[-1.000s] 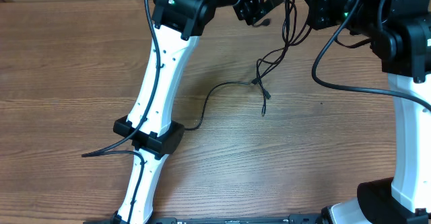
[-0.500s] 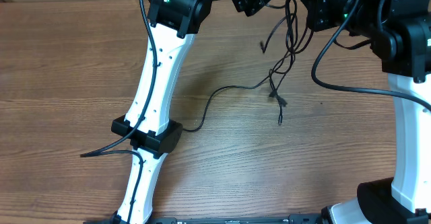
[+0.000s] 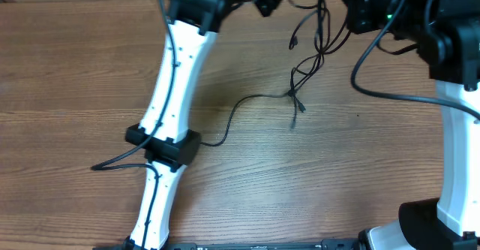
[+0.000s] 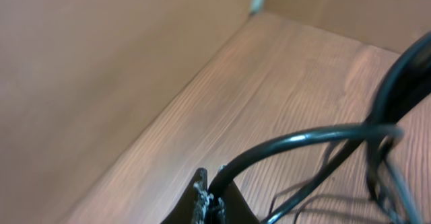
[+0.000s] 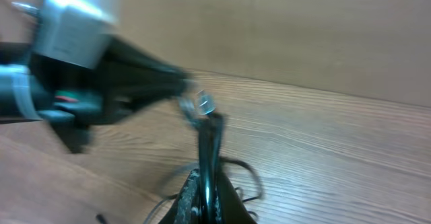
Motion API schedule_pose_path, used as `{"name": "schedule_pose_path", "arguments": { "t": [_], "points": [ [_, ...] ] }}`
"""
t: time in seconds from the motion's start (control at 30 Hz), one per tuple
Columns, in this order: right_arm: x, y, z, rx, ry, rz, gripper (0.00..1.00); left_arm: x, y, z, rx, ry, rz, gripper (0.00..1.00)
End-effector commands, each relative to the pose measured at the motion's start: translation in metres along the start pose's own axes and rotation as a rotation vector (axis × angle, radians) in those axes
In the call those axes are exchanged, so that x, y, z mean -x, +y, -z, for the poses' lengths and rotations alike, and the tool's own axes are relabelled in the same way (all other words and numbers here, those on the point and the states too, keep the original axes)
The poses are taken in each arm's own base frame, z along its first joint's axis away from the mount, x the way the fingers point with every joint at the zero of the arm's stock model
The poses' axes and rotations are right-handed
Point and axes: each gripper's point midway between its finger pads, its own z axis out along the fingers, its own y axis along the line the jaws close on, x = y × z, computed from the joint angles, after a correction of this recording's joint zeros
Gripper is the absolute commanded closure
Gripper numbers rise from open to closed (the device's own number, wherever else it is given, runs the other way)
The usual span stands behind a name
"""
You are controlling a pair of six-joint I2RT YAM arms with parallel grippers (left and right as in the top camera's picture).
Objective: Untangle cables
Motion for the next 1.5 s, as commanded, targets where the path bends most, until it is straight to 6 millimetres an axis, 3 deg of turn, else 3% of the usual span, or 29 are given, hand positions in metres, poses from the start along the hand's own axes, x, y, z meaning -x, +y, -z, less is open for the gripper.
{"name": "schedule_pose_path", "arguments": {
  "t": [0.0,0.1,0.23,0.37,0.53,0.6,0.67,0.73,0.77,0.8,0.83,0.97,1.17,1.3,1.37,1.47],
  "points": [
    [0.016,-0.039,0.02,-0.107,-0.076,-0.034,0.96,0.02,0.051,0.107,0.213,-0.055,0.148,0.96],
    [0.02,-0.076,0.025,-0.18,-0.101,-0.077,0.96,0.009,0.06,0.158,0.281,-0.023,0.208,0.96],
    [0.015,-0.117,0.028,-0.25,-0.092,-0.136,0.96,-0.006,0.068,0.205,0.352,0.007,0.275,0.96],
    [0.012,-0.123,0.019,-0.213,-0.078,-0.155,0.96,-0.012,0.071,0.22,0.371,0.014,0.297,0.96],
    [0.007,-0.173,0.025,-0.466,-0.067,-0.173,0.96,-0.029,0.08,0.24,0.514,0.092,0.324,0.96],
    [0.005,-0.184,0.026,-0.479,-0.066,-0.189,0.96,-0.032,0.081,0.251,0.565,0.104,0.344,0.96],
    [0.006,-0.173,0.016,-0.369,-0.065,-0.201,0.96,-0.03,0.076,0.258,0.567,0.097,0.346,0.96],
    [0.007,-0.148,0.004,-0.199,-0.059,-0.201,0.94,-0.025,0.069,0.258,0.543,0.083,0.34,0.96],
    [0.007,-0.136,-0.001,-0.135,-0.054,-0.2,0.84,-0.023,0.066,0.256,0.526,0.076,0.336,0.96],
    [0.005,-0.123,-0.007,-0.071,-0.038,-0.199,0.66,-0.02,0.063,0.253,0.498,0.062,0.336,0.96],
    [0.002,-0.113,-0.013,-0.032,-0.018,-0.198,0.55,-0.017,0.061,0.25,0.478,0.049,0.347,0.96],
    [-0.021,-0.077,-0.041,0.049,0.094,-0.188,0.34,0.0,0.054,0.241,0.387,-0.044,0.446,0.96],
    [-0.063,-0.041,-0.091,0.105,0.225,-0.132,0.33,0.031,0.041,0.237,0.246,-0.187,0.627,0.96],
    [-0.087,0.003,-0.116,0.276,0.254,0.101,0.35,0.038,0.034,0.236,0.168,-0.232,0.884,0.96],
    [-0.092,0.018,-0.129,0.31,0.229,0.232,0.35,0.04,0.028,0.235,0.117,-0.239,1.011,0.96],
    [-0.08,0.025,-0.15,0.265,0.139,0.356,0.38,0.046,0.015,0.234,0.011,-0.234,1.175,0.96]
  ]
}}
